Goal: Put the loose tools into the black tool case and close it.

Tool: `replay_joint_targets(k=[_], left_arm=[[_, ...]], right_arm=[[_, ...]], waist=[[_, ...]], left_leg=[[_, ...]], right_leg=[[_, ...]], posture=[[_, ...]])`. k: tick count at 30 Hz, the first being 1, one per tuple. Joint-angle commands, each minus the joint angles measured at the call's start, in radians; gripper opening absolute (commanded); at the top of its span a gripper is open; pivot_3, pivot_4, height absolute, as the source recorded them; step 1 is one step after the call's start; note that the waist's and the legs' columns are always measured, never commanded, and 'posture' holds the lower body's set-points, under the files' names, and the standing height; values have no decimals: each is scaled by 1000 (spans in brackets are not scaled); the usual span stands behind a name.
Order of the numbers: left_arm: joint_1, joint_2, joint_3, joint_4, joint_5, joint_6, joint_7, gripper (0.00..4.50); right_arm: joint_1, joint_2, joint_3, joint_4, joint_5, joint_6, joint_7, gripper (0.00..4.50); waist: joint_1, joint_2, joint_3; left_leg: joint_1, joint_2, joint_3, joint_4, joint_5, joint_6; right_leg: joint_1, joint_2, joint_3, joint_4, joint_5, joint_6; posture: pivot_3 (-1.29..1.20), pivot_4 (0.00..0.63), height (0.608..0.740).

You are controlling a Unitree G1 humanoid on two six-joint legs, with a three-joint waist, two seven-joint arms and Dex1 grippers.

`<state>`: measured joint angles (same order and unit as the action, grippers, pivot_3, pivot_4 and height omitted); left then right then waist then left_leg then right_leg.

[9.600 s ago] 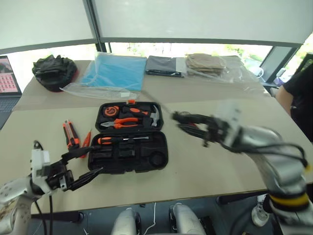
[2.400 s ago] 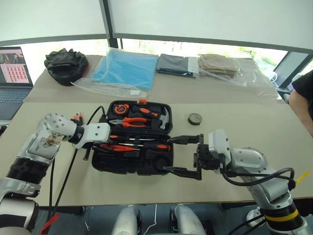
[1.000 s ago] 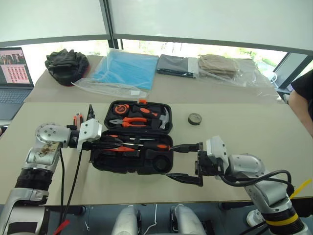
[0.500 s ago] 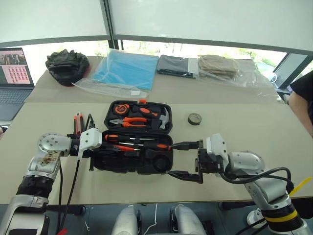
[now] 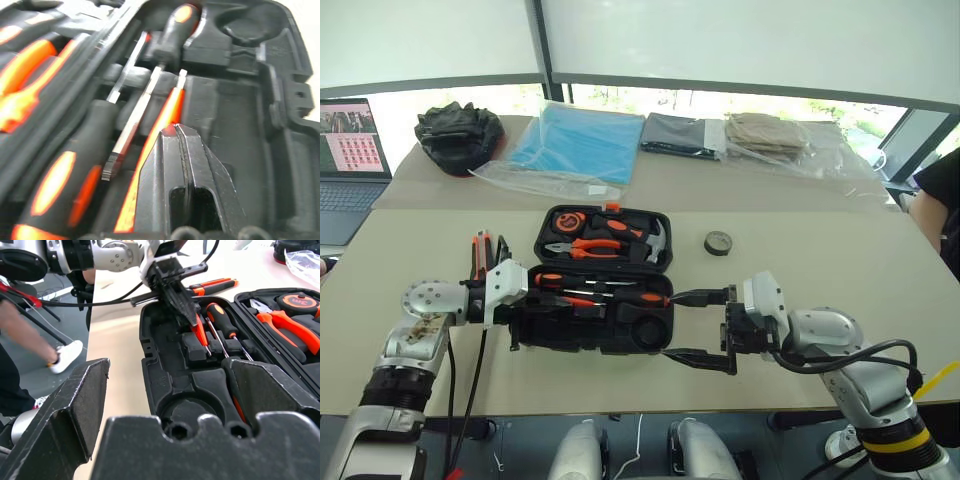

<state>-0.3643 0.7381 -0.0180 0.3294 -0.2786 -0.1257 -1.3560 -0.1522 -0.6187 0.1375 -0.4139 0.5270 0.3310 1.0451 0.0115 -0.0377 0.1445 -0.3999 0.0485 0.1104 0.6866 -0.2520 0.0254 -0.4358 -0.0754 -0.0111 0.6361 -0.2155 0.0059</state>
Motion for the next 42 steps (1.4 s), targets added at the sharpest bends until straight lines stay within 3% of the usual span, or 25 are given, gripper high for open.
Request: replay_joint_targets(k=[1, 12, 20, 25, 26, 27, 29, 32, 38, 42], left_arm=[[-26, -19, 13, 2, -7, -21, 16, 22], [-18, -16, -31, 51, 66, -54, 5, 22], [69, -22, -35, 14, 87, -41, 75, 22], [147, -65, 100, -112, -48, 55, 194, 22], [162, -78, 153, -150, -81, 76, 247, 414], [180, -84, 197, -190, -115, 103, 284, 529], [258, -86, 297, -300, -167, 159, 365, 1143], [412, -109, 430, -432, -208, 195, 467, 2297], [719, -275, 728, -567, -252, 274, 768, 4395], [887, -366, 826, -604, -300, 340, 848, 4491]], right_arm=[[-8, -4, -22, -32, 19, 2, 1, 4500], [-6, -4, -21, -30, 18, 1, -3, 4500], [-12, -1, -25, -30, 15, -3, -10, 4500], [-3, 1, -37, -11, 8, -42, 5, 4500], [-2, 5, -44, -5, 13, -49, 6, 4500], [-3, 11, -50, -1, 19, -55, 5, 4500], [9, -15, -75, -25, 158, 77, 27, 4500], [16, 6, -73, -18, 122, 15, 26, 4500], [33, 94, -85, 48, 4, -199, 6, 4500], [51, 164, -120, 101, -3, -335, 12, 4500]], waist=[[0, 0, 0], [0, 0, 0], [-2, 3, -2], [-5, 7, -4], [-5, 7, -4], [-6, 7, -4], [-7, 3, -3], [-20, 2, -2], [-24, 1, -2], [-17, -3, -3]], left_leg=[[0, 0, 0, 0, 0, 0], [0, 0, 0, 0, 0, 0], [2, 1, -1, 0, 0, 0], [4, 1, -1, 0, -1, 1], [4, 1, -1, -1, -1, 1], [4, 2, -1, -1, -1, 1], [3, 2, -1, -1, -1, 1], [1, 3, -2, -1, -1, 2], [2, 3, -2, -3, -2, 2], [2, 2, -2, -3, -2, 1]], right_leg=[[0, 0, 0, 0, 0, 0], [0, 0, 0, 0, 0, 0], [1, 0, 1, 0, 0, 0], [3, 0, 2, 0, 0, 0], [3, 0, 2, 0, 0, 0], [3, 0, 2, 0, 0, 0], [2, 0, 1, -1, 0, 0], [0, -1, 1, -1, 0, 0], [1, -2, 1, -5, 0, 0], [1, -2, 0, -6, 0, 1]], posture=[[0, 150, 740], [0, 150, 740], [0, 150, 740], [0, 150, 740], [0, 150, 740], [0, 150, 740], [0, 150, 740], [0, 150, 740], [0, 150, 740], [0, 150, 740]])
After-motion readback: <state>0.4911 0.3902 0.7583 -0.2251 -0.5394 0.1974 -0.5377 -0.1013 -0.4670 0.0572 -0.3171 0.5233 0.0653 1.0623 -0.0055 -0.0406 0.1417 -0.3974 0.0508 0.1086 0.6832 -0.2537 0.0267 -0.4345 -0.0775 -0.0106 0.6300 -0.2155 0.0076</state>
